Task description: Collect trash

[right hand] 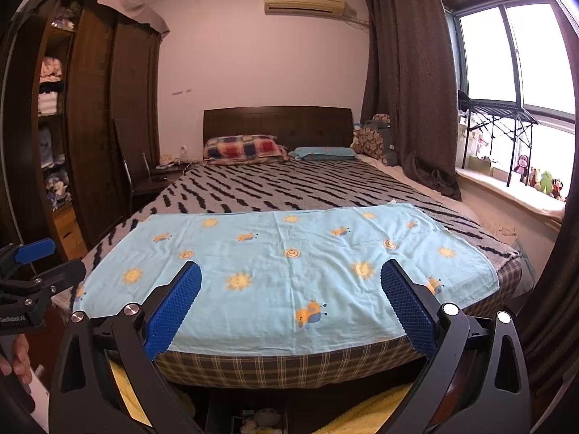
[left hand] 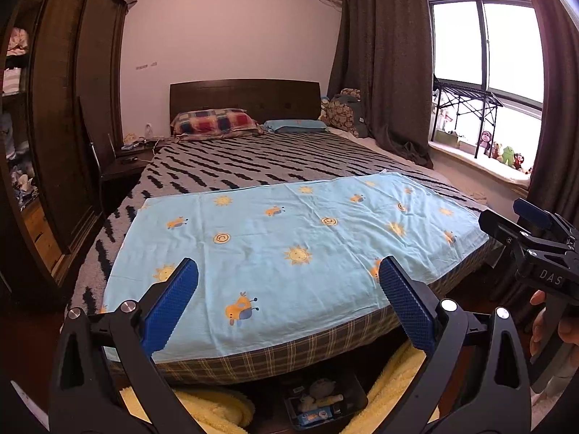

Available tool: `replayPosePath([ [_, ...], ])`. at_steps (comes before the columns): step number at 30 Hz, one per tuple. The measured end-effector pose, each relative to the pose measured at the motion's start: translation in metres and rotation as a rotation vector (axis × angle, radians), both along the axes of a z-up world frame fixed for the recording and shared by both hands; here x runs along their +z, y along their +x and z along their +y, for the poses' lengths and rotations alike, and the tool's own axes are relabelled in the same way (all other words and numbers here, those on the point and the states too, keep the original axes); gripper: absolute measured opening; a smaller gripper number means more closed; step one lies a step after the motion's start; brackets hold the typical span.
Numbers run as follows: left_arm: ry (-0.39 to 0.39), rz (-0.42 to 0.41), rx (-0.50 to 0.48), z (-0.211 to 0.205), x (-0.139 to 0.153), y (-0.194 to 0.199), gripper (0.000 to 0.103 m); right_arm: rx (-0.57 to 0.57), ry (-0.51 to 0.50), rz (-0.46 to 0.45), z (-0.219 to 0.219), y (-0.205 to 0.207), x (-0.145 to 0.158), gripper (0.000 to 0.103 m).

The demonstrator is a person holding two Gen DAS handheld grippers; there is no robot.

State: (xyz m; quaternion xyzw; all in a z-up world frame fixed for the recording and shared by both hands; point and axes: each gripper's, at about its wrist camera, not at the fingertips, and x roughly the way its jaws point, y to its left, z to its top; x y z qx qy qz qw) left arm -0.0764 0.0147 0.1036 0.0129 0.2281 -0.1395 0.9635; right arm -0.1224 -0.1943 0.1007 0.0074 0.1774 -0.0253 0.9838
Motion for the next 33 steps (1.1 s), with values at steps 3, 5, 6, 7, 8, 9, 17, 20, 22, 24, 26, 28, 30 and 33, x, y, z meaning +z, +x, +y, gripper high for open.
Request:
replayPosePath([
  [3,0.005,0.019,-0.002,-0.001,0.001,-0.002,0.095,0.000,0.008,0.013,-0.001,0.000,0.001,0.100],
  [5,0.004,0.030,-0.008,-0.001,0.001,-0.003,0.095,-0.004,0.017,0.018,-0.003,0.000,0.002,0.100],
  [6,0.004,0.029,-0.006,-0.001,0.001,-0.004,0.095,-0.006,0.019,0.017,-0.003,0.000,0.002,0.100],
  [7,0.004,0.027,-0.005,-0.001,0.000,-0.003,0.095,-0.009,0.022,0.015,-0.004,0.000,0.002,0.100],
  [8,0.004,0.024,-0.002,0.000,0.001,-0.004,0.095,-0.013,0.024,0.014,-0.005,0.000,0.003,0.100],
  [9,0.002,0.022,0.000,0.001,0.002,-0.004,0.095,-0.014,0.025,0.014,-0.006,0.000,0.002,0.100],
  [17,0.002,-0.007,0.024,0.005,0.007,-0.008,0.095,-0.013,0.024,0.015,-0.005,0.002,0.002,0.100],
  [20,0.001,-0.011,0.027,0.006,0.008,-0.009,0.095,-0.013,0.025,0.017,-0.005,0.002,0.001,0.100],
  [22,0.001,-0.013,0.028,0.006,0.009,-0.008,0.095,-0.011,0.026,0.018,-0.005,0.002,0.001,0.100],
  [24,-0.001,-0.016,0.031,0.007,0.010,-0.008,0.095,-0.008,0.026,0.019,-0.004,0.002,0.001,0.100],
  [26,-0.001,-0.019,0.034,0.007,0.010,-0.009,0.095,-0.006,0.026,0.017,-0.004,0.002,0.001,0.100],
  [28,-0.002,-0.020,0.036,0.008,0.010,-0.009,0.095,-0.005,0.026,0.017,-0.005,0.001,0.001,0.100],
  [30,-0.003,-0.020,0.040,0.009,0.010,-0.007,0.095,-0.005,0.026,0.019,-0.005,0.001,0.001,0.100],
  [33,-0.006,-0.024,0.050,0.010,0.011,-0.006,0.095,-0.005,0.028,0.020,-0.005,0.002,0.001,0.100],
])
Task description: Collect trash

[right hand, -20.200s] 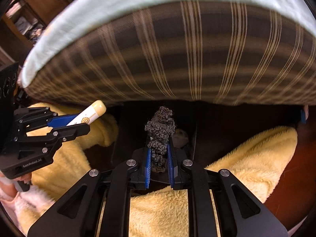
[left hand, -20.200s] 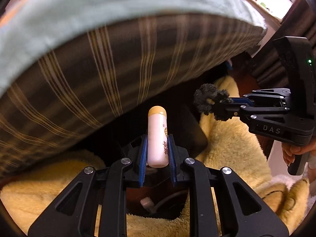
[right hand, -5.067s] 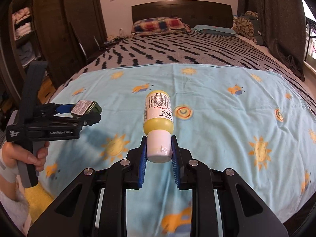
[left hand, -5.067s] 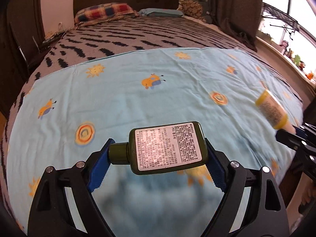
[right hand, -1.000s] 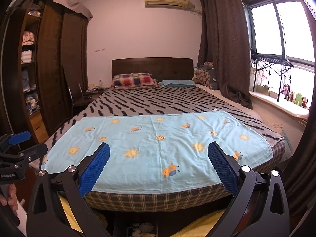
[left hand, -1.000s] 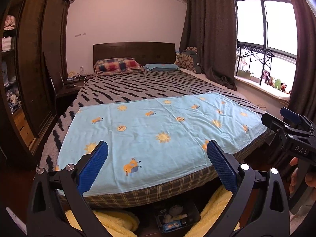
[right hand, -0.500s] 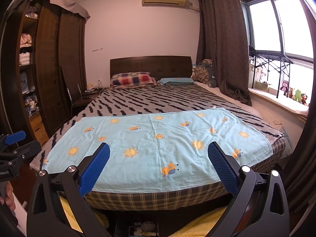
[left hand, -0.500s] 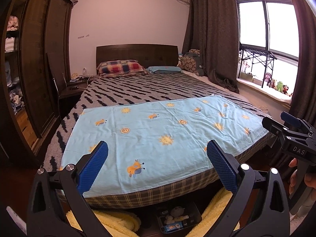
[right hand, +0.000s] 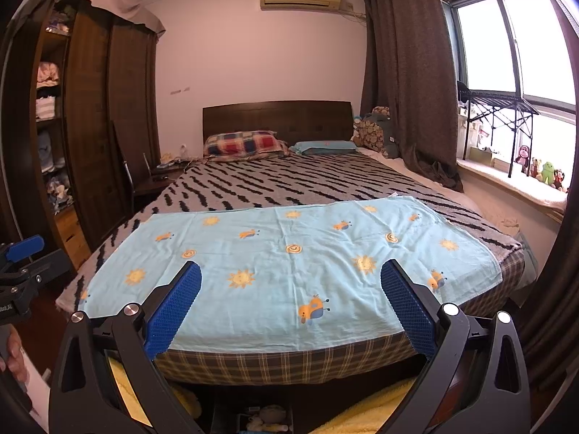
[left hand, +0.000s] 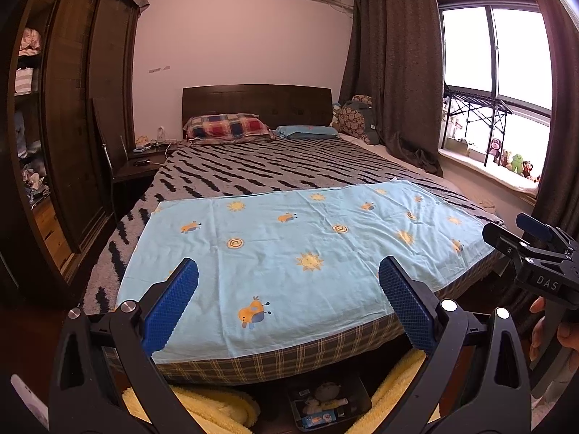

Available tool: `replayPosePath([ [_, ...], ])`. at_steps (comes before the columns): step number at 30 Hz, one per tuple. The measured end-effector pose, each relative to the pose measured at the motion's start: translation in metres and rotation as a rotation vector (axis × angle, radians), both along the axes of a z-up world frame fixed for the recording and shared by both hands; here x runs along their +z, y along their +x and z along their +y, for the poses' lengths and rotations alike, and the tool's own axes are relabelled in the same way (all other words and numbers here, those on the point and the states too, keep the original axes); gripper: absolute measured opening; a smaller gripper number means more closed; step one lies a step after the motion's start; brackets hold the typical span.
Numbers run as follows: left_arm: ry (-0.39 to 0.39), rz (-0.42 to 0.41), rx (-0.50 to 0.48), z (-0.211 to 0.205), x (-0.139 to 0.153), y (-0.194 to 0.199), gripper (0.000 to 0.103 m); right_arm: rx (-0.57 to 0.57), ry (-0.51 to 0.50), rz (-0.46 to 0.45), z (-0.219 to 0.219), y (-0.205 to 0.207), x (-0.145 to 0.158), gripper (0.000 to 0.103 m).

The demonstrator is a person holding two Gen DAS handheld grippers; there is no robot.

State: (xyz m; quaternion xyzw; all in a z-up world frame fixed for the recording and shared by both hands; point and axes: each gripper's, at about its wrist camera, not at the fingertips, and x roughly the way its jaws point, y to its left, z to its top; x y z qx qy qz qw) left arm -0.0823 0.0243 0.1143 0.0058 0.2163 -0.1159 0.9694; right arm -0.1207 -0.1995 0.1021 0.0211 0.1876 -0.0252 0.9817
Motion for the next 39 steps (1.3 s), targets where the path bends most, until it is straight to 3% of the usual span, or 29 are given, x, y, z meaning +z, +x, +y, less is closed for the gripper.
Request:
replayPosePath([
  [39,0.000,-0.031,0.026,0.0046,0.0051,-0.0021,0.095,0.010,0.005,0.008,0.0007,0.0034,0.0010,0.100],
])
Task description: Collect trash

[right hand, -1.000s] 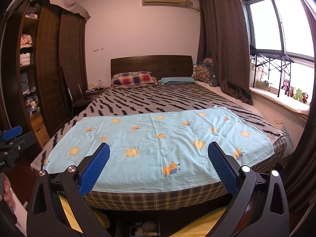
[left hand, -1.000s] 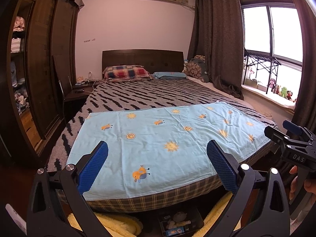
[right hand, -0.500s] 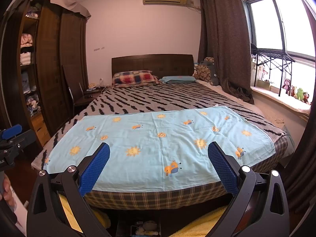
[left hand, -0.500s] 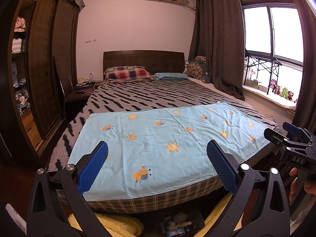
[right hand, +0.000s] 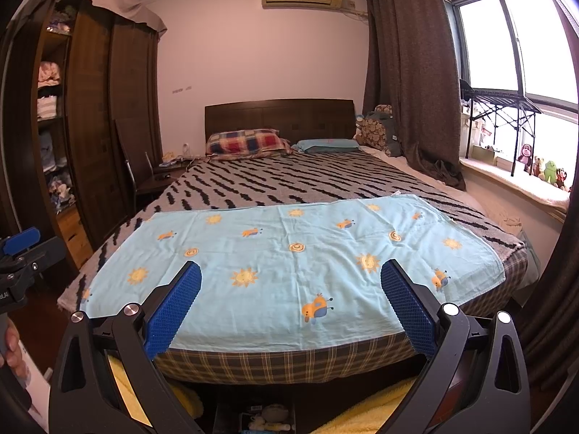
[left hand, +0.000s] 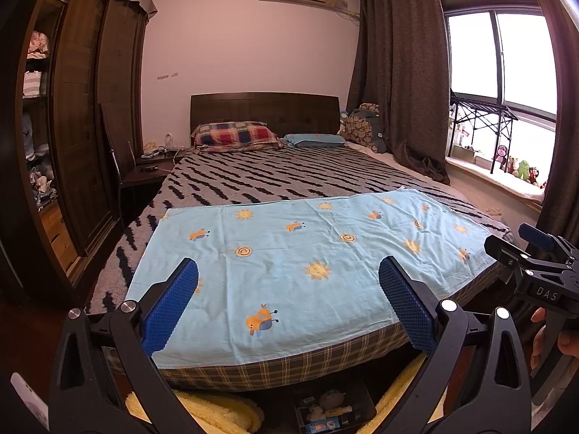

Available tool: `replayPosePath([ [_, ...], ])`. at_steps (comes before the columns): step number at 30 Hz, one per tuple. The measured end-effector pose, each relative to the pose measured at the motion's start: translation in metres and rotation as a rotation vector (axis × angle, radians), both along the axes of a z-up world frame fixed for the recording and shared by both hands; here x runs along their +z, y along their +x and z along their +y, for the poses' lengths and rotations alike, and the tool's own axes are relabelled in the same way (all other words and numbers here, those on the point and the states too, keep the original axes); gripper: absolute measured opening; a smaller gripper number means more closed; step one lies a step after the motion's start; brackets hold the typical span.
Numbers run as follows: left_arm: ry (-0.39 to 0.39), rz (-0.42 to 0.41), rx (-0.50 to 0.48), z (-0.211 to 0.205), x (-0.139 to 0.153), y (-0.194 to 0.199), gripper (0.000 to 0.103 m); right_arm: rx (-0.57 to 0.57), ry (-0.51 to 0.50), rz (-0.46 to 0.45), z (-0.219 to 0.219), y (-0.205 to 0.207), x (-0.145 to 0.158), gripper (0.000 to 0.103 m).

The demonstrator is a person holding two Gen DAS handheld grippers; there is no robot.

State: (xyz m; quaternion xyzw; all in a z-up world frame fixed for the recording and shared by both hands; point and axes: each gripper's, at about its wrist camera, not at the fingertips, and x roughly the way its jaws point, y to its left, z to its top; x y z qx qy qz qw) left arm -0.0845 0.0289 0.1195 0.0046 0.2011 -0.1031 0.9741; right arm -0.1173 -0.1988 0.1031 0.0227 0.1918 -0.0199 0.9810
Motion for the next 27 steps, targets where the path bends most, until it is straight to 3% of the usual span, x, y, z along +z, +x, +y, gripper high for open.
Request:
replayPosePath([
  [27,0.001,0.004,0.007,0.0037,0.0003,0.0005,0.095,0.002,0.001,0.005,-0.0003,0.0016,-0.0024,0.100],
])
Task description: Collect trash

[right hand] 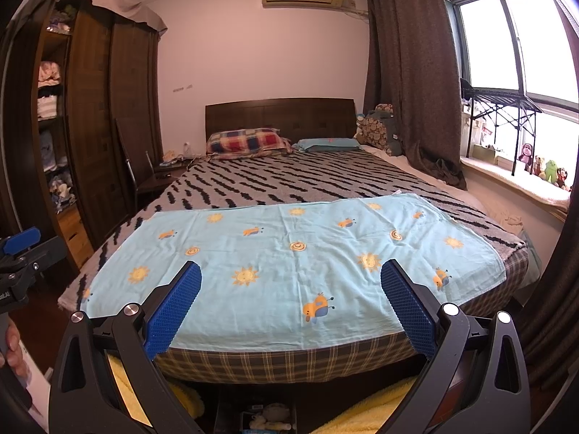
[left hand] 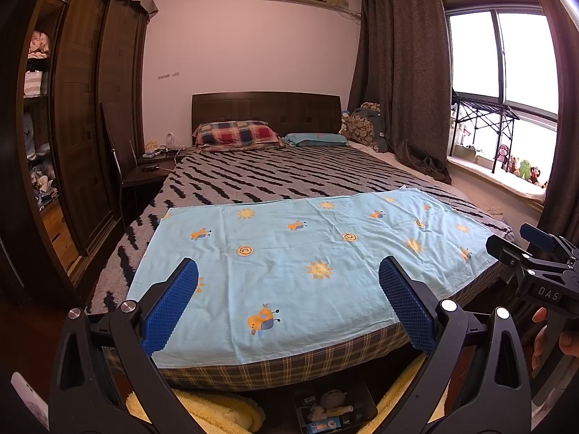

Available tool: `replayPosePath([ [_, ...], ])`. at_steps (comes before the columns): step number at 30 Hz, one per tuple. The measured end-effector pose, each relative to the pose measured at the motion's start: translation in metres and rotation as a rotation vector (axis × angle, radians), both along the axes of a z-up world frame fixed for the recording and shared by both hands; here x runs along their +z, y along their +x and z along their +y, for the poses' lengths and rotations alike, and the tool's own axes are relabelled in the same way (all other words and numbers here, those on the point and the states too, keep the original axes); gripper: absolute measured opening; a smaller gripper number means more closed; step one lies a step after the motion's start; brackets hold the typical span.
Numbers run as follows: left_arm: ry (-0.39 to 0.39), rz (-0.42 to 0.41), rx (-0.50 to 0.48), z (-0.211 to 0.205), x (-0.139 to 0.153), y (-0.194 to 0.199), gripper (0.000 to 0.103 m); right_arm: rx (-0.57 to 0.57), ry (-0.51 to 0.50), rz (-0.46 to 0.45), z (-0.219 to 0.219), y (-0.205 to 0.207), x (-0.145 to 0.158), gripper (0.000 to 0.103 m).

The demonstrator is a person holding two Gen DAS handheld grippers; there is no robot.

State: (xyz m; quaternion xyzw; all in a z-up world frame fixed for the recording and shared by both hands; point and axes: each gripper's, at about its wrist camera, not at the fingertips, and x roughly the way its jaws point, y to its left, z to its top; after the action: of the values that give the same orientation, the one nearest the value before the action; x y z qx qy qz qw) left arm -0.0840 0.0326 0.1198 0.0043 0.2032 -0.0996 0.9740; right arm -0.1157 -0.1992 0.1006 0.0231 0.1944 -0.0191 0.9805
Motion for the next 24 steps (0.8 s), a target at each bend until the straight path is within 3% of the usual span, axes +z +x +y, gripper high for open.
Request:
replayPosePath([
  [9,0.045,-0.012,0.022,-0.0043,0.0001,0.0000,0.095,-0.005,-0.003,0.004,-0.0001,0.0009,-0.0012,0.100],
  [18,-0.004,-0.002,0.029,0.0016,0.0018,0.0014,0.095,-0.007,-0.004,0.010,-0.0005,0.0028,-0.0031,0.100],
  [24,0.006,-0.003,0.028,-0.0007,-0.0007,0.0012,0.095,-0.005,-0.004,0.014,-0.0013,0.0029,-0.0040,0.100],
])
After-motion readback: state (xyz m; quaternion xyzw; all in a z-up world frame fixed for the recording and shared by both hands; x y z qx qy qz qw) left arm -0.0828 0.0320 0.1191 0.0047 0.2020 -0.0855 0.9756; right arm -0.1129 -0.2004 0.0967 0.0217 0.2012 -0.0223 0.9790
